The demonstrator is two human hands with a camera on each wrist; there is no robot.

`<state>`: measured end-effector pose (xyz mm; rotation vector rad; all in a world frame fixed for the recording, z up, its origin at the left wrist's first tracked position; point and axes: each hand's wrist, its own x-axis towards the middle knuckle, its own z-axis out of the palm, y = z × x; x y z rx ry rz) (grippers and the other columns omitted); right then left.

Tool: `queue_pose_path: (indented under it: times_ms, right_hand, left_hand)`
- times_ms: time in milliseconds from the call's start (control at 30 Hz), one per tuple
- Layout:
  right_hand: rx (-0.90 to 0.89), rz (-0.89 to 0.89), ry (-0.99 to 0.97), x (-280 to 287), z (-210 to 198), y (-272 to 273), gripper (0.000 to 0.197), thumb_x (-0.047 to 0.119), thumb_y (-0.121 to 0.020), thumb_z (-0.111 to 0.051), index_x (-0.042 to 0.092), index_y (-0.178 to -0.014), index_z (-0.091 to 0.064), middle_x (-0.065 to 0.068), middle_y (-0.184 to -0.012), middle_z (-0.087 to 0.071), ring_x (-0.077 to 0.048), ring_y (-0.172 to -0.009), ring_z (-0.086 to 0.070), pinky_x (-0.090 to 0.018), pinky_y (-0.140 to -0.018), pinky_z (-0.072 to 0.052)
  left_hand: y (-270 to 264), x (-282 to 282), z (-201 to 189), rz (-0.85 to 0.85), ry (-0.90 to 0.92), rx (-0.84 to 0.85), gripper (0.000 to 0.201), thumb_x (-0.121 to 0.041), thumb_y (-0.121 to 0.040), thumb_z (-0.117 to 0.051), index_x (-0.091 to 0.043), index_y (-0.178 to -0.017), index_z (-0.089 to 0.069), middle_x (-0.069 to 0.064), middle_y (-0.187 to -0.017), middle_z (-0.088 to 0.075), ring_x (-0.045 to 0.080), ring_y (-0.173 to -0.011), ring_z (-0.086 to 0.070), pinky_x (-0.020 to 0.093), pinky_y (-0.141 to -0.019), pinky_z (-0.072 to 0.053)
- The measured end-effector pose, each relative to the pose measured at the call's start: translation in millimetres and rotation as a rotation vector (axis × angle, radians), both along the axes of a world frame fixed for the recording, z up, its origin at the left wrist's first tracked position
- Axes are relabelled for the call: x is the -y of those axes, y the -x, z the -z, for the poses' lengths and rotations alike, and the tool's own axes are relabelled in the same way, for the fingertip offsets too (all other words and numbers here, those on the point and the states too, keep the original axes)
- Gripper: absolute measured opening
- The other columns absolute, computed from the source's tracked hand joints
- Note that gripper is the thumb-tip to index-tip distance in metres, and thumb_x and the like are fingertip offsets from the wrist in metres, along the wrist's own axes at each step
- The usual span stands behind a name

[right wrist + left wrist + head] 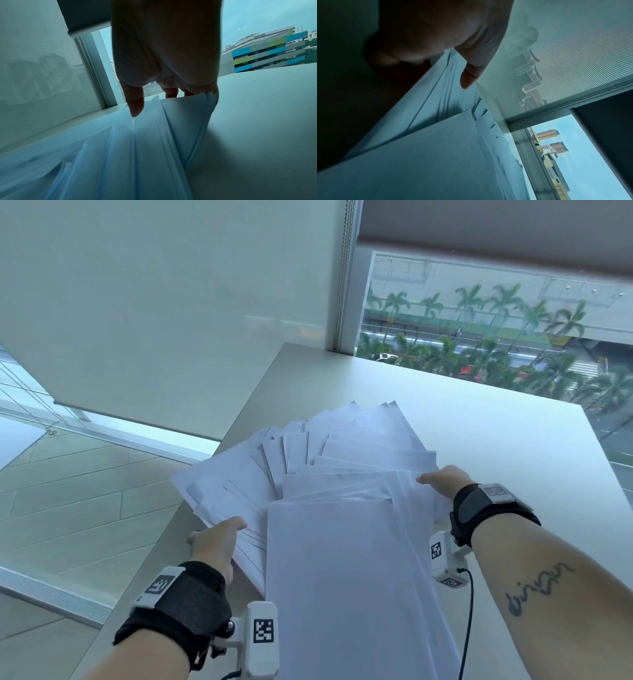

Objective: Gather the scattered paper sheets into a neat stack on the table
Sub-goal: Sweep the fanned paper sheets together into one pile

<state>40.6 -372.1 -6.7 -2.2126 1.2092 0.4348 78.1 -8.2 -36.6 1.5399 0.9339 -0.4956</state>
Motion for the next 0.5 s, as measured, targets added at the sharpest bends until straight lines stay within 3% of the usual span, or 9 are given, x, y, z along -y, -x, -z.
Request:
queue_pose_path:
  times_ms: [67,133,267,333,400,500]
  right_hand:
    - [0.013,0.001,-0.004,1,-1,-1,0.056,0.03,-0.088,-0.059,-0.006,-0.13,-0.047,-0.02,-0.132,-0.054,-0.034,-0.121,-0.051,-0.036,-0.092,-0.041]
    - [0.027,-0.01,-0.027,2,-1,-2,0.052,0.026,-0.088,-0.059,-0.005,-0.128,-0.048,-0.02,-0.126,-0.056,-0.033,-0.114,-0.054,-0.032,-0.081,-0.039]
    - [0.071,-0.04,-0.07,3,2,-4,0.043,0.022,-0.087,-0.06,-0.004,-0.121,-0.054,-0.014,-0.104,-0.058,-0.026,-0.09,-0.051,-0.031,-0.076,-0.037]
    - [0.067,-0.052,-0.078,-2,1,-4,0.042,0.022,-0.087,-0.059,-0.003,-0.121,-0.054,-0.011,-0.101,-0.055,-0.026,-0.09,-0.051,-0.031,-0.076,-0.037]
    - [0.052,-0.077,-0.067,-8,-1,-5,0.038,0.021,-0.088,-0.058,-0.002,-0.118,-0.054,-0.01,-0.102,-0.056,-0.025,-0.09,-0.05,-0.031,-0.077,-0.037]
    - [0.037,-0.108,-0.048,-19,-4,-9,0.037,0.021,-0.087,-0.055,-0.001,-0.118,-0.055,-0.017,-0.119,-0.058,-0.029,-0.102,-0.053,-0.035,-0.084,-0.043]
  left_hand:
    - [2,3,0,0.075,0.069,-0.032,0.079,-0.017,-0.066,-0.069,-0.01,-0.137,-0.036,0.016,-0.137,-0.048,0.037,-0.124,-0.047,0.05,-0.104,-0.039]
    - [5,7,3,0.128,0.077,-0.021,0.073,-0.011,-0.076,-0.063,-0.01,-0.142,-0.031,0.014,-0.146,-0.039,0.036,-0.132,-0.039,0.053,-0.111,-0.032]
    - [5,7,10,0.163,0.048,0.022,0.07,0.003,-0.082,-0.052,-0.012,-0.144,-0.024,0.015,-0.146,-0.039,0.038,-0.132,-0.041,0.055,-0.111,-0.032]
    - [4,2,14,0.167,0.039,0.025,0.065,0.006,-0.083,-0.045,-0.011,-0.143,-0.027,0.02,-0.142,-0.043,0.039,-0.128,-0.046,0.055,-0.109,-0.035]
    - [4,-2,19,0.158,0.046,0.027,0.062,0.009,-0.083,-0.042,-0.008,-0.142,-0.031,0.022,-0.132,-0.052,0.038,-0.112,-0.055,0.053,-0.103,-0.041]
    - [4,-9,25,0.125,0.017,0.046,0.055,0.009,-0.081,-0.04,-0.006,-0.134,-0.039,0.019,-0.121,-0.058,0.036,-0.098,-0.058,0.05,-0.092,-0.047]
